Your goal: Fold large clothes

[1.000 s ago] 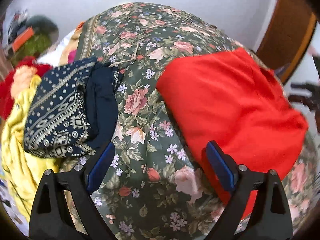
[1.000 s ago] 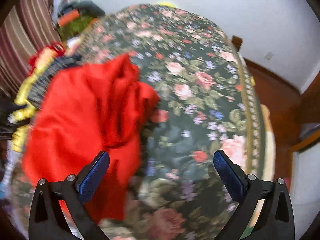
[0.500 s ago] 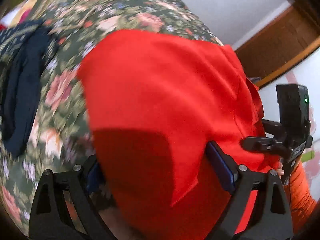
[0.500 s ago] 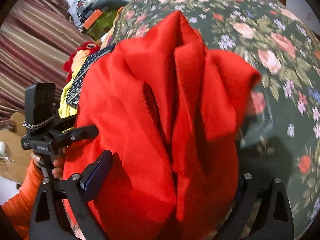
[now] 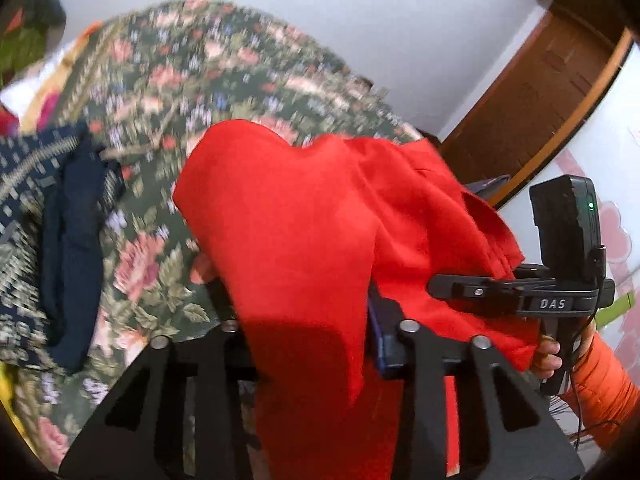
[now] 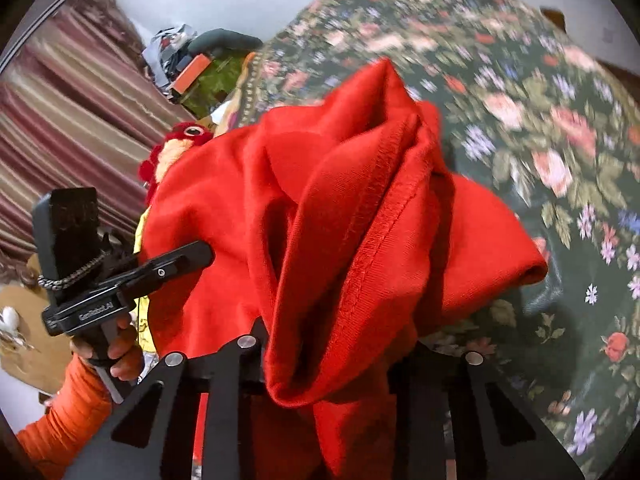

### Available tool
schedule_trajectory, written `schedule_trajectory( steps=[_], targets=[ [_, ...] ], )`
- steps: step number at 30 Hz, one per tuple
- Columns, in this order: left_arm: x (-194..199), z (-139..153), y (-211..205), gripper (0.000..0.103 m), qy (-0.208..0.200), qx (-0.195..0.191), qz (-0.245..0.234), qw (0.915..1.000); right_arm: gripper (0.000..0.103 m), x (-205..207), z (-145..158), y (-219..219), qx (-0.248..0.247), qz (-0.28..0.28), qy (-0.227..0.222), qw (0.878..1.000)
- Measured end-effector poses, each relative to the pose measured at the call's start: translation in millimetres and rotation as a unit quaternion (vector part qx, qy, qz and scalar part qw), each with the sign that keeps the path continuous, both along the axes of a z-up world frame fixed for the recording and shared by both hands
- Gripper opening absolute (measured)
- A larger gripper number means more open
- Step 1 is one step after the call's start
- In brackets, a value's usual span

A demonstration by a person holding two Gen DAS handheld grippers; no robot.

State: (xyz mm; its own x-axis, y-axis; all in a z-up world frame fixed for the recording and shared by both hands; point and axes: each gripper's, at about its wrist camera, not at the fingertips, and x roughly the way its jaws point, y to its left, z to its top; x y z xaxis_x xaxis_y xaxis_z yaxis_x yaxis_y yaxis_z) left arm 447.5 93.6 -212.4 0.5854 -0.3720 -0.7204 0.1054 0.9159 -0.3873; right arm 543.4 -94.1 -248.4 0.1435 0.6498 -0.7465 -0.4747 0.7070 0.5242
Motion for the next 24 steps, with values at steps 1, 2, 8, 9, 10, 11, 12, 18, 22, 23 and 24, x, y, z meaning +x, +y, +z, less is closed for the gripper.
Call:
schedule_trajectory(
  steps=[1, 2, 8, 9, 10, 11, 12, 18, 22, 23, 24],
  targets=[
    [-3.5, 9.0, 3.6, 0.034, -0.01, 0.005, 0.0, 0.9999, 0.025, -2.0, 8.8, 4.9, 0.003, 0.003, -0.005, 1.0],
    [-11.1, 21.9, 6.1, 0.034, -0.026, 0.017, 0.0, 0.9995, 0.025, -5.2, 17.0, 10.8, 0.006, 0.005, -0.011, 1.0],
    [-46.6, 83.3, 43.4, 0.034, -0.093, 0.059, 0.018, 0.9937, 0.025, -24.8, 80.4, 56.7, 0.027, 0.028, -0.079, 0.996],
    [-51.0, 91.6, 55.5, 0.034, -0.1, 0.061, 0.023, 0.9929, 0.025, -26.8, 88.1, 65.7, 0.032, 0.031, -0.086, 0.995],
    [-54.8, 98.4, 65.5, 0.034, -0.105, 0.062, 0.027, 0.9922, 0.025, -29.2, 95.9, 76.2, 0.039, 0.035, -0.091, 0.994],
    [-58.7, 103.6, 74.6, 0.034, -0.109, 0.065, 0.031, 0.9914, 0.025, -29.4, 101.3, 85.3, 0.043, 0.038, -0.095, 0.994],
    [-62.4, 108.1, 83.0, 0.034, -0.114, 0.069, 0.035, 0.9905, 0.025, -29.7, 105.4, 96.2, 0.046, 0.041, -0.099, 0.993],
    [-72.6, 123.0, 148.9, 0.034, -0.122, 0.091, 0.073, 0.9857, 0.025, -23.3, 117.4, 177.2, 0.069, 0.054, -0.1, 0.991],
    [-65.0, 111.2, 202.4, 0.034, -0.104, 0.081, 0.105, 0.9858, 0.025, -13.9, 103.2, 228.2, 0.085, 0.058, -0.084, 0.991],
    [-61.6, 106.6, 211.8, 0.034, -0.099, 0.078, 0.11, 0.9859, 0.025, -9.3, 95.8, 241.2, 0.088, 0.057, -0.077, 0.992],
    [-55.4, 99.3, 225.1, 0.034, -0.089, 0.076, 0.118, 0.9861, 0.025, -4.2, 88.8, 249.9, 0.09, 0.056, -0.068, 0.992]
  ],
)
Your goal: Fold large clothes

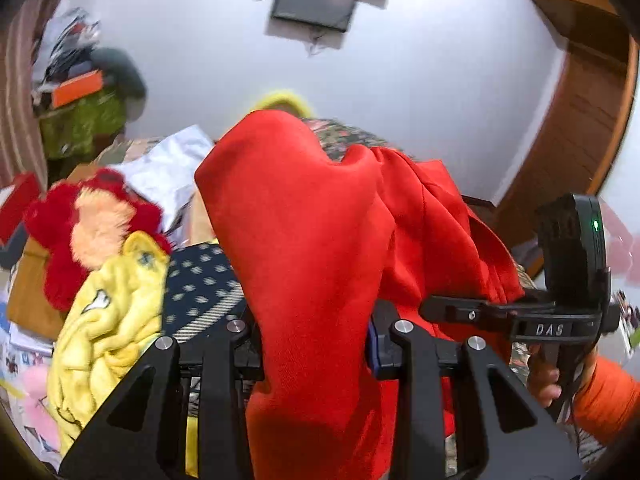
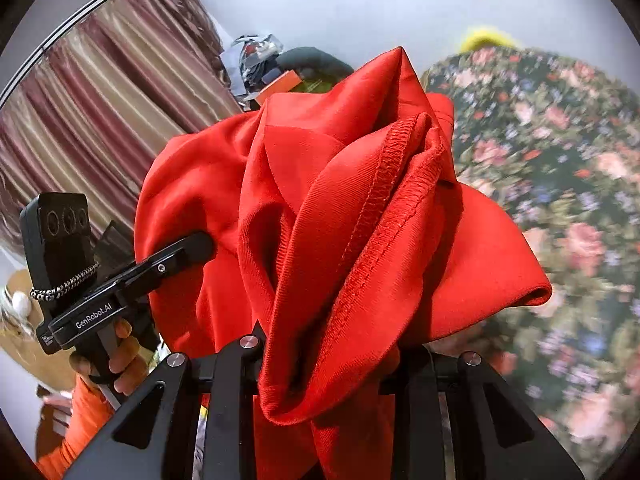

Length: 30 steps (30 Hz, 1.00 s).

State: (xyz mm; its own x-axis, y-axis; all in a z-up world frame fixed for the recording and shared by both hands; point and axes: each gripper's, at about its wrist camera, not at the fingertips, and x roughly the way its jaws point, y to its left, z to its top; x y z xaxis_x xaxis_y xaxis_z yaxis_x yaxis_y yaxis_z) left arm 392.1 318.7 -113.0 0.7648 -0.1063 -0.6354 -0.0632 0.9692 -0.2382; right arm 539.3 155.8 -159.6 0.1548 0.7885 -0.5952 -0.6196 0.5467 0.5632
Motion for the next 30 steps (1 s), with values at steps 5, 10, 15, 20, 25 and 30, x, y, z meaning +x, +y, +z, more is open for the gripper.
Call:
schedule_trajectory(
  steps=[5, 10, 15, 20, 25, 30],
  targets=[
    [39.8, -46.9, 45.7, 0.034, 0.061, -0.021, 0.028, 0.9976, 0.025, 39.2, -60.1, 54.8, -0.015, -0.012, 0.075, 0.997],
    [87.7, -111.9, 92.0, 0.041, 0.135, -0.067, 0.065, 0.9865, 0.025, 74.9, -114.5, 84.9, -0.055, -0.029, 0.103, 0.993],
    [99.1, -143.9, 119.4, 0.068, 0.155, -0.132, 0.084, 0.9755, 0.03, 99.4, -134.4, 76.8, -0.041, -0.013, 0.127, 0.991],
    [70.8, -127.2, 86.0, 0.07, 0.148, -0.031, 0.05, 0.9872, 0.046, 84.2, -109.0, 64.1, -0.12, -0.013, 0.058, 0.991],
    [27.8, -124.8, 50.7, 0.089, 0.155, 0.079, 0.01, 0.9847, 0.085, 50.8, -83.3, 58.5, -0.144, -0.013, -0.023, 0.989],
    [0.5, -144.2, 50.2, 0.091, 0.177, 0.089, 0.011, 0.9801, 0.086, 27.1, -103.8, 70.7, -0.219, 0.007, -0.044, 0.975]
  ],
)
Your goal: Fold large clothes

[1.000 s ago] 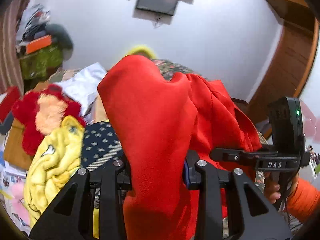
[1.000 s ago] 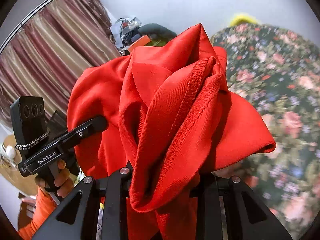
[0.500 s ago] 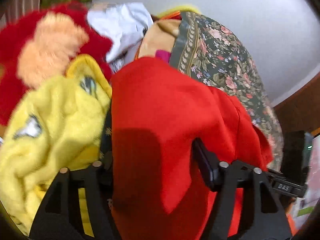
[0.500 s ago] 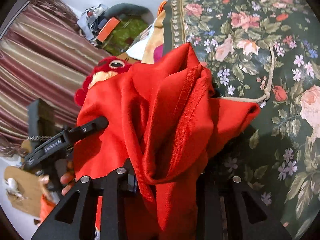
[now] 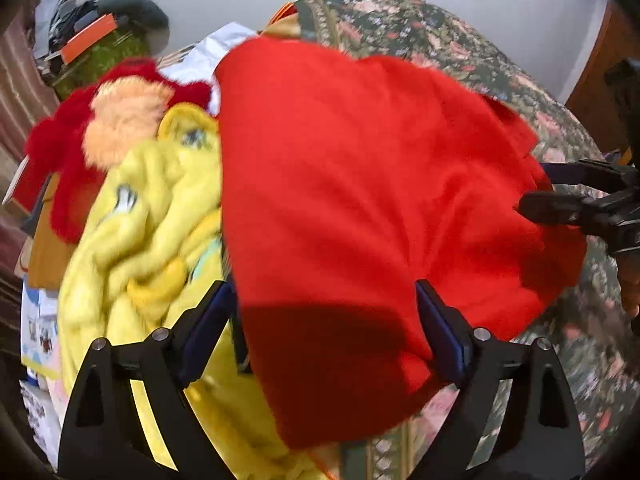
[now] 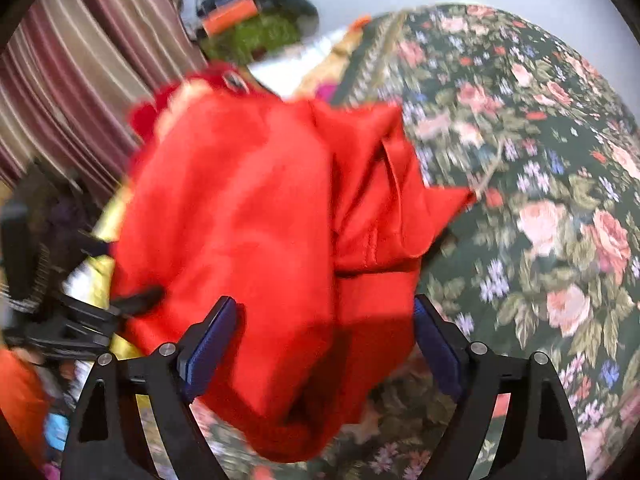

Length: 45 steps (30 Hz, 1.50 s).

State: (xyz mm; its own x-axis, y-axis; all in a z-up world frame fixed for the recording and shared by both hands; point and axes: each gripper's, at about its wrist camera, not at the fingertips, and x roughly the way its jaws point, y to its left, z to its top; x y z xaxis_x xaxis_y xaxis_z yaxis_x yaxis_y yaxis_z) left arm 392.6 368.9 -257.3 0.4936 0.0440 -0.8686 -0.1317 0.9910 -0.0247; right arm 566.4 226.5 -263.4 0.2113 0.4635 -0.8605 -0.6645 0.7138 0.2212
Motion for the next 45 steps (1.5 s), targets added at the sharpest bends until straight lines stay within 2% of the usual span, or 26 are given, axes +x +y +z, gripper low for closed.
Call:
schedule_trajectory(
  steps=[4, 6, 11, 14, 17, 20, 22, 24, 26, 30, 34, 36, 39, 41, 45],
  targets=[
    [-14.9, -10.6, 14.0, 0.091, 0.001, -0.051, 0.021, 0.9985, 0.086, -8.2, -30.8, -7.8, -0.054, 0.011, 0.004, 0.998],
    [-23.4, -10.6, 13.8, 0.091, -0.003, -0.057, 0.021, 0.9982, 0.086, -13.9, -34.6, -17.4, -0.065, 0.022, -0.01, 0.998],
    [-35.6, -7.6, 1.4, 0.091, -0.009, -0.048, 0.017, 0.9987, 0.086, -31.5, -27.1, -32.2, -0.112, 0.055, -0.074, 0.989],
    [-39.5, 1.5, -6.9, 0.091, -0.016, -0.048, 0.014, 0.9986, 0.086, -38.5, -9.5, -40.6, -0.097, 0.056, -0.081, 0.99],
    [-44.4, 18.9, -16.9, 0.09, -0.044, -0.027, -0.001, 0.9987, 0.086, -43.6, 18.5, -40.3, -0.021, 0.048, -0.061, 0.997],
    [-45.6, 33.2, -16.1, 0.09, -0.064, 0.027, 0.027, 0.9972, 0.086, -48.4, 27.5, -23.3, 0.025, 0.052, -0.034, 0.998],
    [-47.5, 36.1, -9.2, 0.09, -0.073, 0.053, 0.05, 0.9946, 0.086, -54.3, 17.1, -6.0, 0.014, 0.059, -0.029, 0.998],
    [-49.7, 28.3, -1.5, 0.09, -0.056, 0.076, 0.062, 0.9937, 0.086, -58.9, 0.2, 5.5, -0.018, 0.064, -0.038, 0.997],
    [-53.0, 12.4, 4.7, 0.091, -0.025, 0.086, 0.063, 0.994, 0.086, -62.5, -20.7, 9.4, -0.056, 0.073, -0.044, 0.995],
    [-69.1, -12.8, 13.7, 0.091, 0.005, 0.083, 0.069, 0.9942, 0.086, -68.4, -27.3, -8.5, -0.065, 0.077, -0.03, 0.994],
    [-81.2, -13.8, 15.0, 0.09, 0.008, 0.06, 0.088, 0.9943, 0.086, -69.0, -0.7, -31.7, -0.045, 0.059, -0.022, 0.997],
    [-88.7, 1.2, 5.8, 0.09, -0.01, 0.062, 0.083, 0.9946, 0.086, -71.7, 19.2, -45.2, -0.023, 0.047, -0.026, 0.998],
    [-97.9, 34.6, -14.9, 0.09, -0.049, 0.064, 0.069, 0.9943, 0.086, -81.8, 61.3, -66.4, 0.016, 0.026, -0.051, 0.998],
    [-105.9, 67.9, -32.5, 0.09, -0.088, 0.069, 0.057, 0.9921, 0.086, -91.8, 93.0, -79.8, 0.043, 0.015, -0.076, 0.996],
    [-128.6, 139.7, -69.3, 0.09, -0.179, 0.075, 0.039, 0.9802, 0.086, -123.9, 160.2, -107.5, 0.101, 0.002, -0.134, 0.986]
  ],
)
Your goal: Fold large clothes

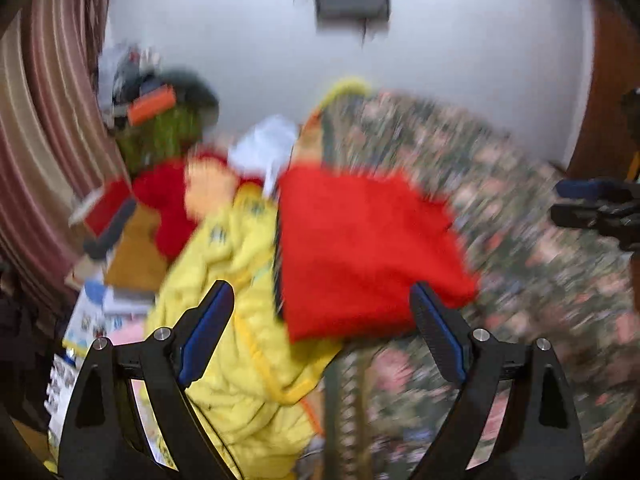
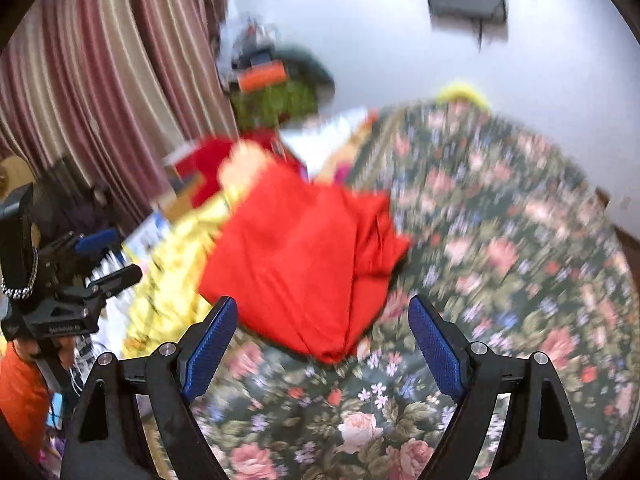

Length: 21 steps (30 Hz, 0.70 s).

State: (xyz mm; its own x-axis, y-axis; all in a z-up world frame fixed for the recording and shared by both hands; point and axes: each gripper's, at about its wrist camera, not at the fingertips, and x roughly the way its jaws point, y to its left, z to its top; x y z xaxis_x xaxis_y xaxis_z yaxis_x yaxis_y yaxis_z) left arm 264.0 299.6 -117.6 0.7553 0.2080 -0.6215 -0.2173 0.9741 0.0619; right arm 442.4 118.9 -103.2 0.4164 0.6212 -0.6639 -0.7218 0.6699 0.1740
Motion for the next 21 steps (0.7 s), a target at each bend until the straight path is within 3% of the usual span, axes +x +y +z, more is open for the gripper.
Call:
schedule_trajectory(
  steps=[4, 9, 13, 21],
  targets=[
    [-37.0, 65.9, -37.1, 0.09, -0.099, 0.003, -0.012, 0.995, 0.086, -48.9, 62.5, -28.4, 0.049, -0.01, -0.079, 0.996],
    [-84.7, 114.8, -75.7, 0.09, -0.186, 0.012, -0.021, 0.9823, 0.086, -108.0, 117.6, -65.7, 0.108, -0.023, -0.149, 0.983],
    [-119.3, 135.8, -102.8, 0.09, -0.233, 0.035, -0.02, 0.9718, 0.086, -160.8, 144.4, -95.5, 0.147, -0.04, -0.198, 0.968],
    [-165.6, 144.9, -133.1, 0.09, -0.278, 0.038, -0.016, 0.9597, 0.086, -224.0, 153.3, -127.4, 0.187, -0.05, -0.21, 0.958]
  ],
)
